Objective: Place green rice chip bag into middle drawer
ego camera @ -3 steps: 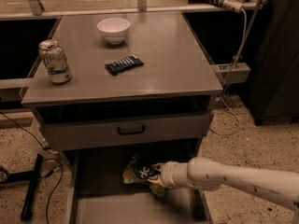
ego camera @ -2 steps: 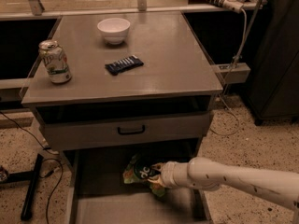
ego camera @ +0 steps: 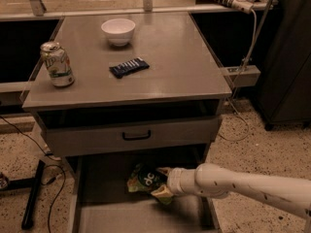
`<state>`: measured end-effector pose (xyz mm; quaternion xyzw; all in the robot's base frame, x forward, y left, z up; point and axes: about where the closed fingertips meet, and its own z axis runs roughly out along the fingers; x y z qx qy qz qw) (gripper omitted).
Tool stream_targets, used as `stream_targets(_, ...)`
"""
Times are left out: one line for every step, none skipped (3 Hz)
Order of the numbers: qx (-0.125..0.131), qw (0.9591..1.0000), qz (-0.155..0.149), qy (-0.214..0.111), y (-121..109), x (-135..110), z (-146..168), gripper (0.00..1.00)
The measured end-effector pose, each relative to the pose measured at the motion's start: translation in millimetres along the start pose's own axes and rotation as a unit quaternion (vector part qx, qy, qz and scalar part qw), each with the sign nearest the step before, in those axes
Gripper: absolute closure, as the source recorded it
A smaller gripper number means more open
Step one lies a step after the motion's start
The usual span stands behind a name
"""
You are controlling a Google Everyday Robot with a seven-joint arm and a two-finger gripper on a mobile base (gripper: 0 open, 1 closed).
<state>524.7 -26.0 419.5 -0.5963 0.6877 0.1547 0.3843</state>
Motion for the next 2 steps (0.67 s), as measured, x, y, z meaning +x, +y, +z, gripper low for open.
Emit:
stream_targets(0.000,1.0000,0.000,0.000,0.0,0.0,0.0,0.00)
stream_targets(0.000,1.0000,0.000,0.000,0.0,0.0,0.0,0.00)
